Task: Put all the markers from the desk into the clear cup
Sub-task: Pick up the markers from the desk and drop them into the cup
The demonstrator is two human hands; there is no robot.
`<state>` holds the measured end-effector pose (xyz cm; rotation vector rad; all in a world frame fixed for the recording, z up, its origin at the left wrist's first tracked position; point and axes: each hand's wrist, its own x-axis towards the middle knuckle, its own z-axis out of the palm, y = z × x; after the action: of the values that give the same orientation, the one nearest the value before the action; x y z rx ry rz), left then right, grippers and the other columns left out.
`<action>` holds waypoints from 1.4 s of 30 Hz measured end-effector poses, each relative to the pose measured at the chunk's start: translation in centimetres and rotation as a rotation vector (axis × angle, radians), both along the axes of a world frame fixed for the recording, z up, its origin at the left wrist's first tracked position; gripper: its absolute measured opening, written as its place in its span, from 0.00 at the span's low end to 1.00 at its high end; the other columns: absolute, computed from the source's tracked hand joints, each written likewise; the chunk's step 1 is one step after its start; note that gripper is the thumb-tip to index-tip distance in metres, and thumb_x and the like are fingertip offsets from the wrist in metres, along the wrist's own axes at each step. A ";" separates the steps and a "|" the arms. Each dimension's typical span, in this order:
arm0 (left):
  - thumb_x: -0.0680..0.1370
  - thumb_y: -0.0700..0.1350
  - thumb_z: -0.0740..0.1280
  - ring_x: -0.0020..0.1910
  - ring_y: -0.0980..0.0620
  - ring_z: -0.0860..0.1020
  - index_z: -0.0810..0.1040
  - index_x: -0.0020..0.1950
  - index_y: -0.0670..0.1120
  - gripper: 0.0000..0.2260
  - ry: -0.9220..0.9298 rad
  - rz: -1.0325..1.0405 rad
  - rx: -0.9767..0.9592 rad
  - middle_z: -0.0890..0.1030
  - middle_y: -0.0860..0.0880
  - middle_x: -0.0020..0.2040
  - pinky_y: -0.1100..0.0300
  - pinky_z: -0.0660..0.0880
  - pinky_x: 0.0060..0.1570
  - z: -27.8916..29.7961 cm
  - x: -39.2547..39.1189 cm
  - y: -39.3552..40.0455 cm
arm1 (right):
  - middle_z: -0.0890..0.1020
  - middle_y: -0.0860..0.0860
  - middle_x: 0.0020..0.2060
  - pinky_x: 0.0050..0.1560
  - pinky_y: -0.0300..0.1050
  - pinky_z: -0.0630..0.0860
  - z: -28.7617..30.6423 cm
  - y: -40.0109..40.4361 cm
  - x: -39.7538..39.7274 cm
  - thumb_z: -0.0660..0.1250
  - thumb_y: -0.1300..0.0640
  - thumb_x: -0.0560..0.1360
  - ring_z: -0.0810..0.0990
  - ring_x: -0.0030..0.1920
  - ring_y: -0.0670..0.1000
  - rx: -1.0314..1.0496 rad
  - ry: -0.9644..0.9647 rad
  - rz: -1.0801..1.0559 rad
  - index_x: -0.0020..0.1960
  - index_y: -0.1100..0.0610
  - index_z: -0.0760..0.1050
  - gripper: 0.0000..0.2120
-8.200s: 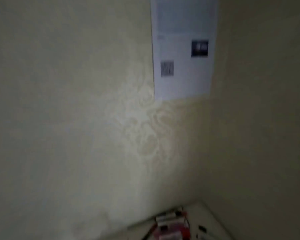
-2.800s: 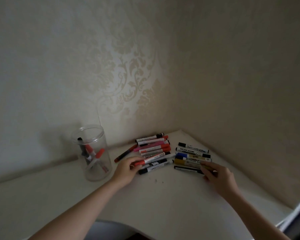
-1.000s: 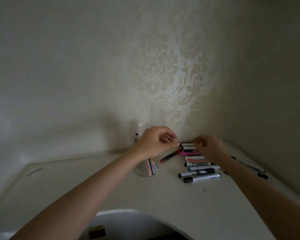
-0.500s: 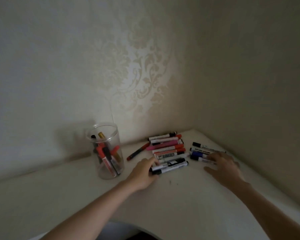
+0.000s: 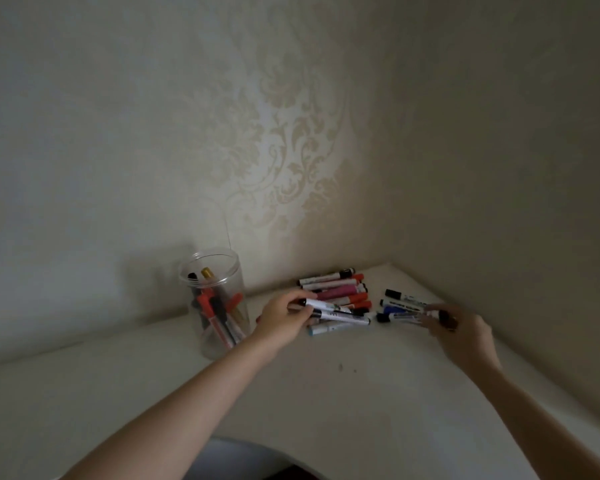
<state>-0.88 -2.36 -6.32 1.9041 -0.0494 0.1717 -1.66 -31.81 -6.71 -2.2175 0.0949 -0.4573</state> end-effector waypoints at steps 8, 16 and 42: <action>0.79 0.35 0.67 0.48 0.47 0.86 0.82 0.54 0.49 0.10 -0.279 0.034 0.050 0.84 0.44 0.55 0.51 0.81 0.59 13.8 -3.2 6.2 | 0.85 0.51 0.43 0.45 0.45 0.81 9.4 7.4 0.6 0.67 0.51 0.75 0.84 0.42 0.47 0.339 -0.219 0.094 0.55 0.52 0.79 0.11; 0.80 0.38 0.67 0.47 0.47 0.86 0.82 0.58 0.48 0.10 -0.298 0.291 0.304 0.84 0.46 0.53 0.62 0.81 0.48 19.0 -7.3 17.8 | 0.84 0.49 0.39 0.30 0.26 0.72 16.1 19.4 0.4 0.71 0.55 0.73 0.83 0.35 0.42 0.364 -0.377 0.376 0.54 0.53 0.72 0.12; 0.73 0.45 0.76 0.47 0.50 0.84 0.84 0.54 0.43 0.12 -0.140 0.130 0.750 0.86 0.47 0.51 0.57 0.80 0.52 12.5 -0.9 14.6 | 0.77 0.52 0.58 0.50 0.43 0.75 6.5 19.7 4.9 0.59 0.59 0.78 0.79 0.48 0.52 -0.239 -0.208 0.376 0.60 0.53 0.77 0.13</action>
<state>-1.78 12.21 6.19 2.6421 -0.0942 0.4193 3.22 -12.13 -0.19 -2.3328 -0.5021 -0.5042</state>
